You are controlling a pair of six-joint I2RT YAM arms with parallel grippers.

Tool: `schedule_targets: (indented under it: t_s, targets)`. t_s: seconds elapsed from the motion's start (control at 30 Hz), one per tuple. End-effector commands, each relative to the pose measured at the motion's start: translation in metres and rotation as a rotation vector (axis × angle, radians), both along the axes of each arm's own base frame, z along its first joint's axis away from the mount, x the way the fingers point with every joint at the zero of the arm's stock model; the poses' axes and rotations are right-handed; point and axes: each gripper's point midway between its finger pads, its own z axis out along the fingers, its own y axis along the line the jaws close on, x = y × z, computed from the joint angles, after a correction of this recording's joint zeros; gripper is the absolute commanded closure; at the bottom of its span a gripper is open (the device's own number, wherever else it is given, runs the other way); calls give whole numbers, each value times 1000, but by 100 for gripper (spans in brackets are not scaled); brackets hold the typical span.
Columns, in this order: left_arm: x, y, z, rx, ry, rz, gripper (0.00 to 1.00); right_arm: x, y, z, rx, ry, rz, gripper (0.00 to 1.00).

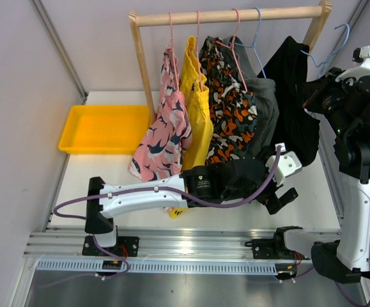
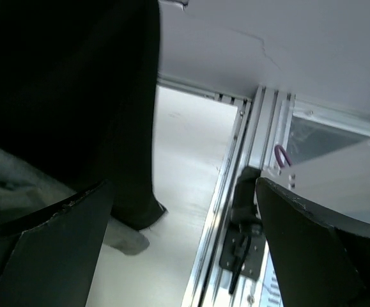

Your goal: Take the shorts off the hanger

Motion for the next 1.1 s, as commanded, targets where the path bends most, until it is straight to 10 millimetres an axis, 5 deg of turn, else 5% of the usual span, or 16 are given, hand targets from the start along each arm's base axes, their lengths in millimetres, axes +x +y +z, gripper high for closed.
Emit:
schedule_targets:
  t_s: [0.0,0.27,0.5,0.57,0.6,0.67,0.7,0.77,0.8,0.87,0.9,1.07]
  targets:
    - [16,-13,33,-113,-54,61,1,-12,13,21,43,-70,69,100]
    - [29,-33,12,-105,-60,103,4,-29,22,38,72,-101,122,100]
    - [50,-39,-8,-116,-54,183,65,-37,25,47,87,-115,143,100]
    - [53,-36,-7,-126,-57,208,92,-36,24,46,90,-110,138,100]
    - [54,-34,-11,-120,-52,218,100,-37,24,45,88,-110,136,100]
    - [51,-28,-1,-151,-42,217,100,-35,23,43,85,-103,128,100]
    - [45,-24,-14,-128,-38,210,100,-34,22,42,85,-100,122,100]
    - [34,-12,4,-181,-30,205,100,-32,18,40,78,-97,101,100]
    - [17,-8,-23,-146,-18,185,100,-30,17,39,73,-95,93,100]
    - [-3,3,-16,-184,-8,170,100,-29,13,38,66,-92,70,100]
    - [-26,13,-73,-78,-1,151,100,-26,11,38,59,-89,59,100]
    - [-102,35,-141,11,77,75,100,-18,5,34,49,-75,26,100]
